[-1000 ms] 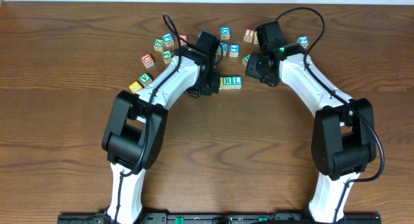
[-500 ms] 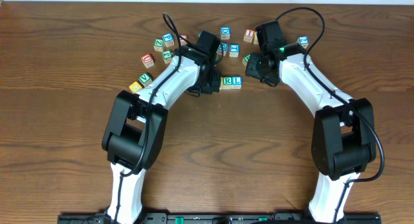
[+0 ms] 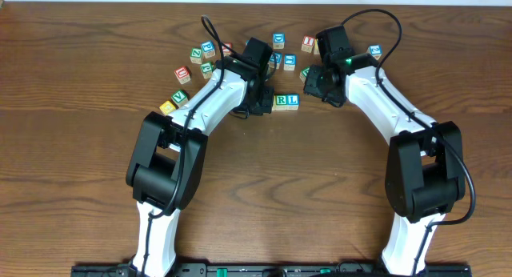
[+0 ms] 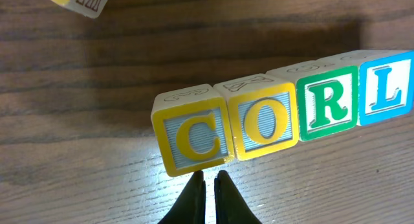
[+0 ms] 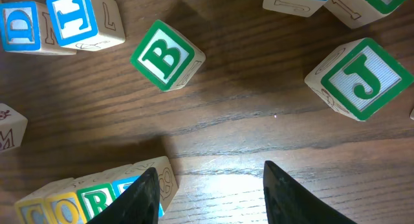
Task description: Spell out CORL
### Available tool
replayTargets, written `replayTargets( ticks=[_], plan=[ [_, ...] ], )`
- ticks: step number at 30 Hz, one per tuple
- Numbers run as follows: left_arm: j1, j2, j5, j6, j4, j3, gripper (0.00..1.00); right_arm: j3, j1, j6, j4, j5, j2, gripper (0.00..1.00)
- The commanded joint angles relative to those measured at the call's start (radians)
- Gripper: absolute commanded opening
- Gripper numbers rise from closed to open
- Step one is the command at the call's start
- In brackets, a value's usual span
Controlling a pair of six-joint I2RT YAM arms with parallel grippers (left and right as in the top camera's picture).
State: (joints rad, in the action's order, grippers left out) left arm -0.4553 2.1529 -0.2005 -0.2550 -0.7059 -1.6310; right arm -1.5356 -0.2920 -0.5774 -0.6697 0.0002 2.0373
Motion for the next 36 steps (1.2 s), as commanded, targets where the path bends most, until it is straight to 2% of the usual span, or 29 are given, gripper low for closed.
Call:
replayTargets(
  ticks=[1, 14, 27, 33, 36],
  plan=[
    [-0.001, 0.017, 0.000, 0.006, 0.002, 0.011, 0.08, 0.010, 0.002, -0.013, -0.002, 0.019, -0.019, 0.47],
    [0.001, 0.005, -0.001, 0.011, -0.016, 0.009, 0.08, 0.010, 0.002, -0.012, -0.002, 0.023, -0.019, 0.47],
    [0.058, -0.239, 0.011, 0.060, -0.048, 0.008, 0.08, 0.010, 0.002, -0.013, -0.004, 0.023, -0.019, 0.45],
    [0.108, -0.262, 0.011, 0.059, -0.071, 0.008, 0.08, 0.012, 0.002, -0.013, 0.000, 0.023, -0.006, 0.29],
    [0.131, -0.262, 0.011, 0.059, -0.079, 0.008, 0.08, 0.012, 0.002, -0.013, 0.005, 0.022, 0.010, 0.24]
  ],
)
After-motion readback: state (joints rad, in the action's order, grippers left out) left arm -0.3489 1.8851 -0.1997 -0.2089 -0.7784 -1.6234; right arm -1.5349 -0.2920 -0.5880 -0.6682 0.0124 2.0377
